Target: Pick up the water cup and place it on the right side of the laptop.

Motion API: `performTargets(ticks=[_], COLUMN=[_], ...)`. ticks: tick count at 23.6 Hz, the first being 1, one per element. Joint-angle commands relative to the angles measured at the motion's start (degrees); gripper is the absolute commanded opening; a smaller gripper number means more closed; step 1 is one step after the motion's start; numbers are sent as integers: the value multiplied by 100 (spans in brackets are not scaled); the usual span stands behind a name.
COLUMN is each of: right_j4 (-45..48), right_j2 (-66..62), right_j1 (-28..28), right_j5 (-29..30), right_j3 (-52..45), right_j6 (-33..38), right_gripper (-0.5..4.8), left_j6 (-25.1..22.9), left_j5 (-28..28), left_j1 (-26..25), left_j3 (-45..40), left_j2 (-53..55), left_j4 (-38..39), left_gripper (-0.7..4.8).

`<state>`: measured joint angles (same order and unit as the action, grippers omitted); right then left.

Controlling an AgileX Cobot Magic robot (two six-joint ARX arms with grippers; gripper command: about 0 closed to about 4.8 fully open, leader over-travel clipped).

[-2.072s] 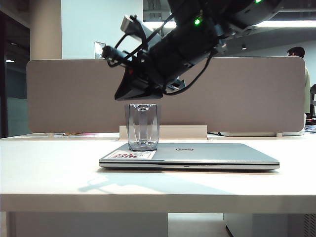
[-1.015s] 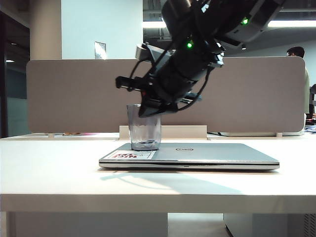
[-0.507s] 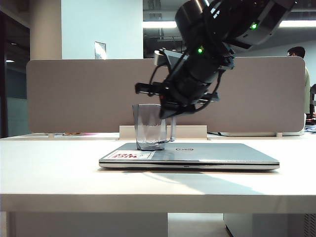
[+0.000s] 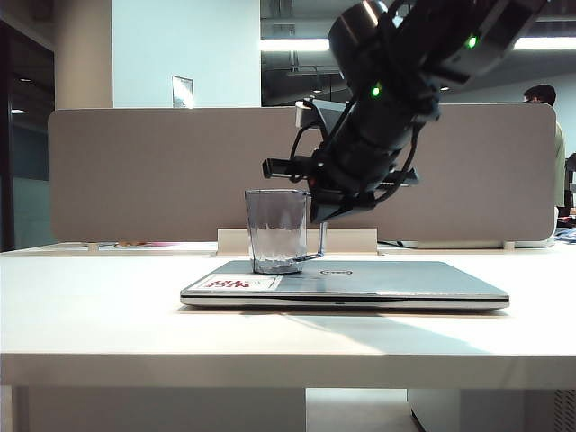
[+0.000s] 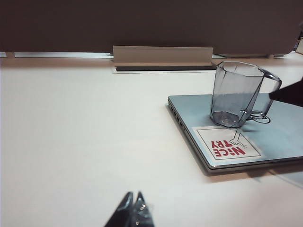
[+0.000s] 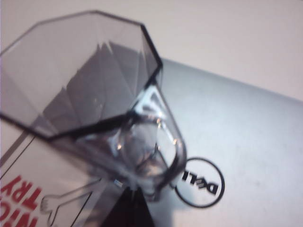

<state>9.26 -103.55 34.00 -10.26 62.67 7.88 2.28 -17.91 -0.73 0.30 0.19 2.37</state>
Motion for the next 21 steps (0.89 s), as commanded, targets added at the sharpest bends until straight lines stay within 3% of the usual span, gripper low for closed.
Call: performTargets(ticks=[1, 14, 21], right_j4=[-494, -560, -409], right_j2=[243, 332, 297], right_j1=[70, 42, 4], right_j5=[-15, -20, -55], right_j3=[39, -122, -260], right_j6=[-13, -13, 197], right_gripper=[-9, -7, 107], left_j6=[9, 11, 9], left_j5=[-31, -26, -22], left_j1=[-11, -11, -11], left_j3=[24, 24, 24], left_j2=[4, 4, 4], left_j4=[-74, -74, -77], left_gripper=[-4, -4, -4])
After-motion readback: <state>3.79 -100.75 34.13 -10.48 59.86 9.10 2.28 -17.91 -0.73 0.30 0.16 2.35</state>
